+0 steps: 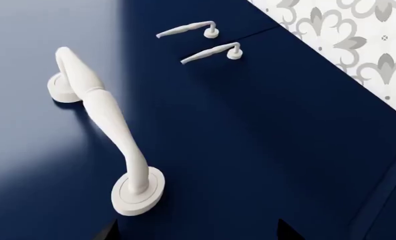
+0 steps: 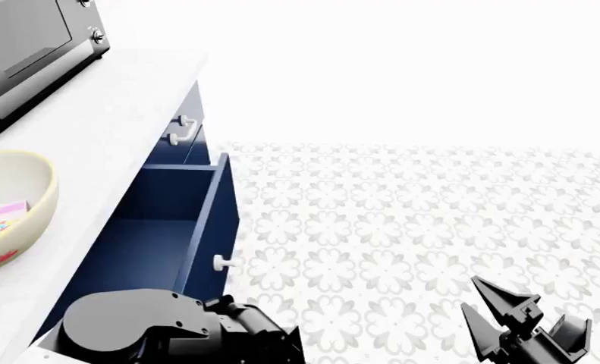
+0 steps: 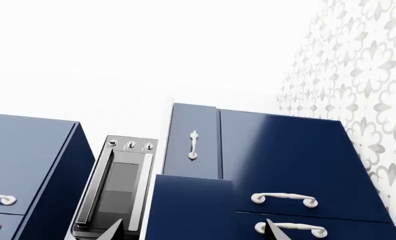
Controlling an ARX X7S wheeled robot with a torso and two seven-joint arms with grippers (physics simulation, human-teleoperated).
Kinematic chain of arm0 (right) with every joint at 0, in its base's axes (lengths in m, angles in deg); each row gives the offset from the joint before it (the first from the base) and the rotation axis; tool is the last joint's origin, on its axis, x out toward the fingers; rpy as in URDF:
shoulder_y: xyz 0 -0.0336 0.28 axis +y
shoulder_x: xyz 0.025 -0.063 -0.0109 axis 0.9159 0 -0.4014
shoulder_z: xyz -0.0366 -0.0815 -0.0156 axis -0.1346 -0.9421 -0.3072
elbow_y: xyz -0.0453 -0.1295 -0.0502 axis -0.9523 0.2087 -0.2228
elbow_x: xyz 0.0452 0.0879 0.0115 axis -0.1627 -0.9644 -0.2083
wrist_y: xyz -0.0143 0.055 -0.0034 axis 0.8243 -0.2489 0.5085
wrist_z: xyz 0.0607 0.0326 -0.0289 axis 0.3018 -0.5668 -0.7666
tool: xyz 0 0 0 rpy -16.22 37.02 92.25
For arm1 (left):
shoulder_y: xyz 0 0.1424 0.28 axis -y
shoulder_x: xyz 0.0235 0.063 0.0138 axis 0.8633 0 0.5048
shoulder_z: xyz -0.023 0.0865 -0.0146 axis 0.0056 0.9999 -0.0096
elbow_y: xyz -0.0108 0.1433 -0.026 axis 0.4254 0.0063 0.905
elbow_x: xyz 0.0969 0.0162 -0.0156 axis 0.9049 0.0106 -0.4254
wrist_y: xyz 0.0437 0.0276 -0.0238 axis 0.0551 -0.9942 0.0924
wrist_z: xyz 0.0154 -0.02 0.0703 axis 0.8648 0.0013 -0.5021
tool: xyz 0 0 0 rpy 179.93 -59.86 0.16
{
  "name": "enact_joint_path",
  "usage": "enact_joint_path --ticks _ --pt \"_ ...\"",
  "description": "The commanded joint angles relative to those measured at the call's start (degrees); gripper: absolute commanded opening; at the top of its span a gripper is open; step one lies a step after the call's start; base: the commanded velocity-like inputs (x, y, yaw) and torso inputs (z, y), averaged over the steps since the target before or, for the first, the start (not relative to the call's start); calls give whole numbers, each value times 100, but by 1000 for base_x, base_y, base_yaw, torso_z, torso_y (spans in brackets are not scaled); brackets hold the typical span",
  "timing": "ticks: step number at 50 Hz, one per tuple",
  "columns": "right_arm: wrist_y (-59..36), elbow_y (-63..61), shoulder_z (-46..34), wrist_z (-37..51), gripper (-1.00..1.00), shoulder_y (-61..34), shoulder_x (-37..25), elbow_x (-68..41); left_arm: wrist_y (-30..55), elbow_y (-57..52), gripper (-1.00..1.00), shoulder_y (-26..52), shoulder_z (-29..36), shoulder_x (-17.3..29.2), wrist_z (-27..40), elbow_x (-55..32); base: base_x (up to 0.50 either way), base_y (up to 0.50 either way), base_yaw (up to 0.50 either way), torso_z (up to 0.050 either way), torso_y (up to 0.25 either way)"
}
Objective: Place the bar in the bowl and close the drawer.
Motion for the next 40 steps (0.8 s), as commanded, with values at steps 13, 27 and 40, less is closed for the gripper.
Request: enact_joint_path --ticks 13,27,40 --pt "12 -2 14 -36 100 25 -1 12 127 300 100 -26 183 294 67 -82 0 0 0 0 0" --pt "-3 -2 10 -18 100 -1 1 18 119 808 100 -188 352 386 -387 248 0 0 0 0 0" --pt "8 -2 1 -24 100 13 22 17 138 1067 100 -201 419 551 -603 354 0 0 0 0 0"
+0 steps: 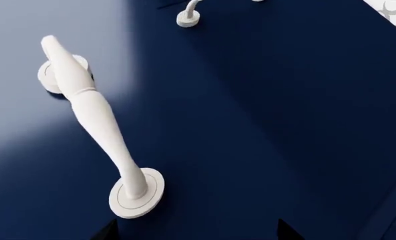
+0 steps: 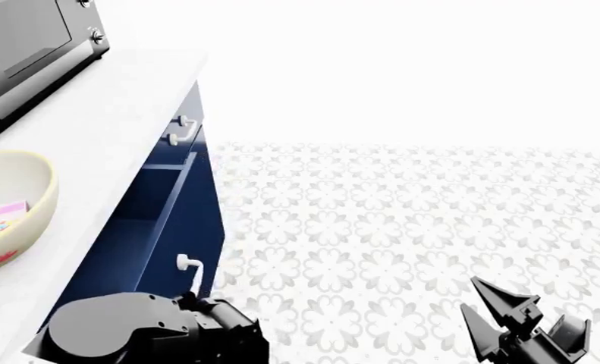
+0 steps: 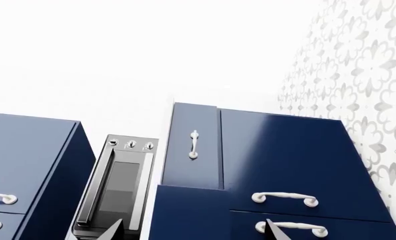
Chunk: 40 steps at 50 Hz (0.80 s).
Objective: Place the bar in the bowl and close the drawer.
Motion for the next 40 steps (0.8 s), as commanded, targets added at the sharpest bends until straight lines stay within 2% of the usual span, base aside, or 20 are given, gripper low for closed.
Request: enact_joint_path --ticks 1,40 --pt "3 -3 -5 5 100 -5 12 5 -45 345 100 -72 153 186 -261 71 0 0 0 0 0" --pt "39 -4 -1 -61 100 65 28 20 -81 1190 100 -309 451 369 -1022 602 0 0 0 0 0"
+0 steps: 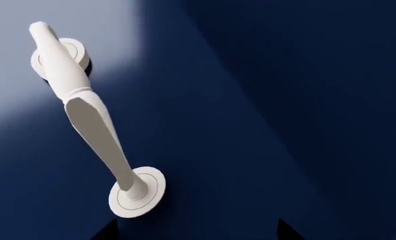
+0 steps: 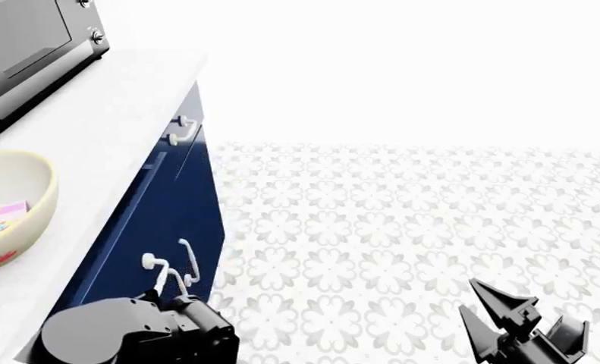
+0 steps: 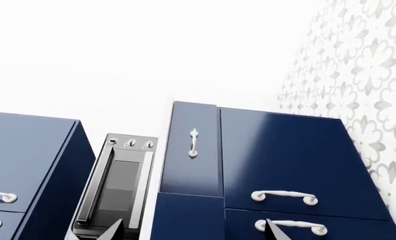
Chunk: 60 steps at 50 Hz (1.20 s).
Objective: Place the bar in the bowl and close the drawer.
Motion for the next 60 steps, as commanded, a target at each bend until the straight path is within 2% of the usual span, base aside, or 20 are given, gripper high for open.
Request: enact_joint_path --ticks 1,22,30,60 --pt "11 -3 6 -34 100 30 1 11 -55 304 100 -128 111 105 -245 -39 0 0 0 0 0" --pt "18 -3 14 -70 100 37 11 22 413 941 100 -259 384 -70 -476 64 0 0 0 0 0" --pt "14 -3 18 -77 100 44 8 20 473 1302 100 -348 537 -160 -855 265 0 0 0 0 0" --pt "12 -3 22 -103 100 61 5 31 318 1446 100 -518 506 133 -1150 337 0 0 0 0 0"
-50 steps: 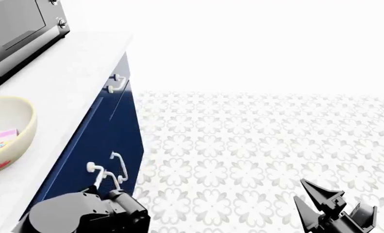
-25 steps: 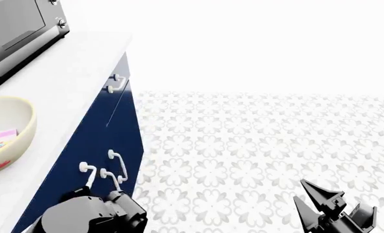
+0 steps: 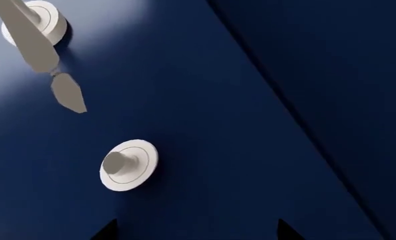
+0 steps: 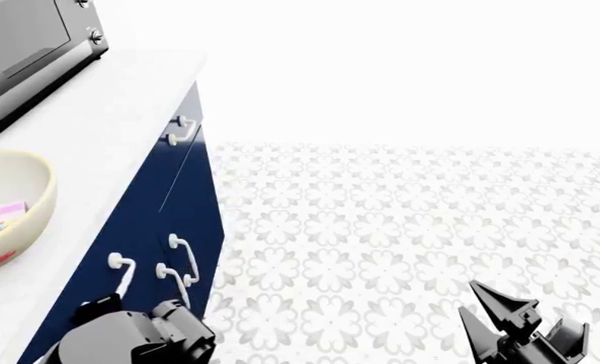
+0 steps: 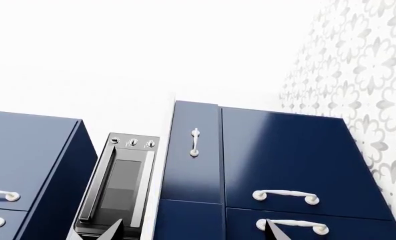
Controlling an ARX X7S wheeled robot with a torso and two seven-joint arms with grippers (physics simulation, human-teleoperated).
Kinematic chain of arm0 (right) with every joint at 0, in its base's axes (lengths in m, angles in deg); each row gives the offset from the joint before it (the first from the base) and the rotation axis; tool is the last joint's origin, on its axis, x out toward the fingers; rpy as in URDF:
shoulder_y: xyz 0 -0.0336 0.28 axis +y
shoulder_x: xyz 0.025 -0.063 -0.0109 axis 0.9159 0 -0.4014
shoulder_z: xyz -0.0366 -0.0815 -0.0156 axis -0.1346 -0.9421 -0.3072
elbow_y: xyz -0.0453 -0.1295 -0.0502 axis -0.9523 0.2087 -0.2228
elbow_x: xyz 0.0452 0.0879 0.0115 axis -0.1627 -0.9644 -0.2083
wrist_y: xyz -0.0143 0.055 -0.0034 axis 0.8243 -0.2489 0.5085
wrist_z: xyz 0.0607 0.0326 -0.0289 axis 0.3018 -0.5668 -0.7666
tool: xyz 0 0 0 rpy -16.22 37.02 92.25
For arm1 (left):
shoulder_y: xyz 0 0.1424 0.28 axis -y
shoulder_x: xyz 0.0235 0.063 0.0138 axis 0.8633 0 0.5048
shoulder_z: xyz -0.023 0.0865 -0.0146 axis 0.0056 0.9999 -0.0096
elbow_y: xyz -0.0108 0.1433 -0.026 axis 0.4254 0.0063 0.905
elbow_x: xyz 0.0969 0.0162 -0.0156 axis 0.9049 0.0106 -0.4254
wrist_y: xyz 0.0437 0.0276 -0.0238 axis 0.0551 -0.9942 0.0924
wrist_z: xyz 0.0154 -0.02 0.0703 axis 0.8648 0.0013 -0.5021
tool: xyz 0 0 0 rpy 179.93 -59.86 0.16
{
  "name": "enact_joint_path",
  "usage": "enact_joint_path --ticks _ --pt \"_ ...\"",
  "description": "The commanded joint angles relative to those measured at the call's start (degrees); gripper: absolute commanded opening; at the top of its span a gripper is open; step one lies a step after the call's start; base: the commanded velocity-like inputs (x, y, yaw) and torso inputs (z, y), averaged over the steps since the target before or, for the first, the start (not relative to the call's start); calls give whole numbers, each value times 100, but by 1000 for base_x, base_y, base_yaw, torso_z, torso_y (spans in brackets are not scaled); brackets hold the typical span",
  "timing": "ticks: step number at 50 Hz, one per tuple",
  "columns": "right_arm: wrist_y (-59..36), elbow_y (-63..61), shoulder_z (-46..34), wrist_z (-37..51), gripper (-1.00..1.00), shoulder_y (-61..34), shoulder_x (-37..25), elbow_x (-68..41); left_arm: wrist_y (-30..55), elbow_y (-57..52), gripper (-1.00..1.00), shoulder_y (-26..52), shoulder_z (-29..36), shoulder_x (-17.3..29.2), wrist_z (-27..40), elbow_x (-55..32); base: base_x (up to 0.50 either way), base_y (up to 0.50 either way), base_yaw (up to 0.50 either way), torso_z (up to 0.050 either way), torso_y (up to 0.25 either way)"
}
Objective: Place the bar in the bowl and close the drawer.
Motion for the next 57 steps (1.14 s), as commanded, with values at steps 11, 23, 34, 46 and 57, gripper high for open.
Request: enact_joint_path --ticks 11,23,34,46,57 --pt "8 -2 8 -23 100 16 6 10 -102 253 100 -229 18 144 -398 -200 0 0 0 0 0" --pt "13 -2 8 -21 100 11 13 14 -150 521 100 -362 109 113 -729 -47 0 0 0 0 0" --pt "12 -3 7 -9 100 1 15 17 -159 547 100 -398 76 220 -762 -69 0 0 0 0 0" --pt "18 -3 9 -30 100 20 19 20 -123 439 100 -351 -12 327 -597 -166 5 1 3 0 0" --pt "14 -3 11 -23 100 9 20 19 -99 164 100 -155 -127 342 -334 -264 0 0 0 0 0"
